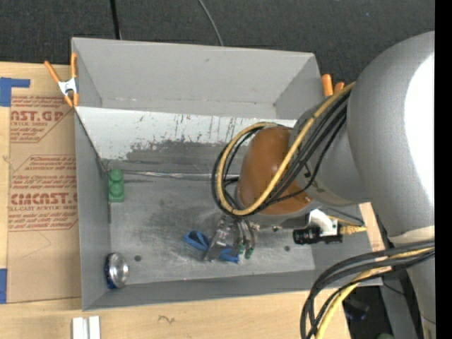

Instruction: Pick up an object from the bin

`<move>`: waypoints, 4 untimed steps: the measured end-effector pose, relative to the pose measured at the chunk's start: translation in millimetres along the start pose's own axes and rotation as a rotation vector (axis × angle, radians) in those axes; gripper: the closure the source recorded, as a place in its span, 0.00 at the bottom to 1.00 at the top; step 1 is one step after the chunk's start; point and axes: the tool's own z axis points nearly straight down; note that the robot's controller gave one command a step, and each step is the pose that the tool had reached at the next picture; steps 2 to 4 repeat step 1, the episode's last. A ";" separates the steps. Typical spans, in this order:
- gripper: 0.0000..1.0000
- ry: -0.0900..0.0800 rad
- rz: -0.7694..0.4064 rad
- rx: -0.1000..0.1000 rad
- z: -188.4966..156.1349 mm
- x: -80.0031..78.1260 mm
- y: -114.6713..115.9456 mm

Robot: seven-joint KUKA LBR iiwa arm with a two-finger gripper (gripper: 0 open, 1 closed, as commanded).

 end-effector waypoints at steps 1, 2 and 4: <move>1.00 -0.006 -0.001 -0.003 -73.5 -1.3 1.5; 1.00 -0.006 -0.001 -0.003 -73.5 -1.3 1.5; 1.00 -0.006 -0.001 -0.003 -73.5 -1.3 1.5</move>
Offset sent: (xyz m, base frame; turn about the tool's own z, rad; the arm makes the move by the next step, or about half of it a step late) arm 0.0001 0.0001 0.0702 0.0000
